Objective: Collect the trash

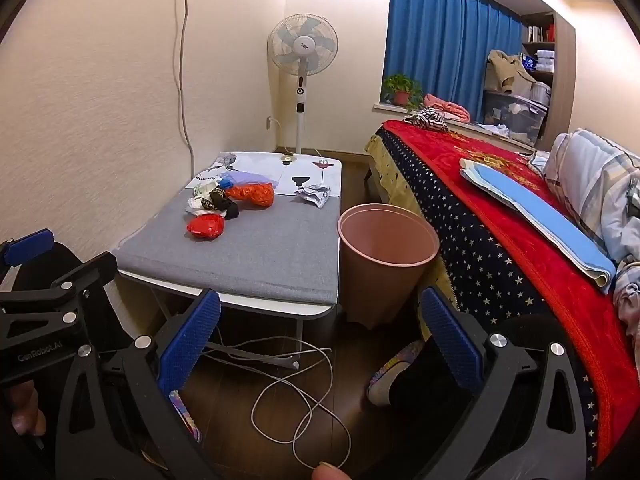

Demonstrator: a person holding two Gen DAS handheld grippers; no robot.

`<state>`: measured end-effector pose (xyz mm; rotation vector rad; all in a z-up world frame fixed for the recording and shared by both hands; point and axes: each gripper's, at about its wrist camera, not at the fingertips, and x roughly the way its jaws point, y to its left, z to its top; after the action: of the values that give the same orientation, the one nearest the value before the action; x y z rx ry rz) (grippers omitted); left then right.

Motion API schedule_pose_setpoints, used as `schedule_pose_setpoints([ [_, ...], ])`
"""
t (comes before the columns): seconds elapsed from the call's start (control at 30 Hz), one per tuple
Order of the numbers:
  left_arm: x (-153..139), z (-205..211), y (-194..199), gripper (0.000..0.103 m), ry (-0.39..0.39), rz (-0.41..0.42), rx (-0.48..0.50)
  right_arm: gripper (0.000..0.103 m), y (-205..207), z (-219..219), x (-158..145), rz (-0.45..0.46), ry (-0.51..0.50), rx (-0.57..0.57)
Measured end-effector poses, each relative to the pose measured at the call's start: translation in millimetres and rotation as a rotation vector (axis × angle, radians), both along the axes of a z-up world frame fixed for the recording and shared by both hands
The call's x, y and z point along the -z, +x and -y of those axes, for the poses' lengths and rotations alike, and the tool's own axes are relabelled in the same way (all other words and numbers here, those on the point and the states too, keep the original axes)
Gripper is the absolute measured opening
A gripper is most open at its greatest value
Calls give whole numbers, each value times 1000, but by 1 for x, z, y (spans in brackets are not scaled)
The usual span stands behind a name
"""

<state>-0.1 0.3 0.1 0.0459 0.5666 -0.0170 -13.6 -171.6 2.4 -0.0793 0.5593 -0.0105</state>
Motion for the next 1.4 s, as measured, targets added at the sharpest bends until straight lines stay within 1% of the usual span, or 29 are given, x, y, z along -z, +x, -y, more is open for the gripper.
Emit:
schedule_pose_setpoints([
  [1.4, 0, 0, 0, 94, 1, -3, 2, 98, 1, -1, -2, -8, 1, 1],
])
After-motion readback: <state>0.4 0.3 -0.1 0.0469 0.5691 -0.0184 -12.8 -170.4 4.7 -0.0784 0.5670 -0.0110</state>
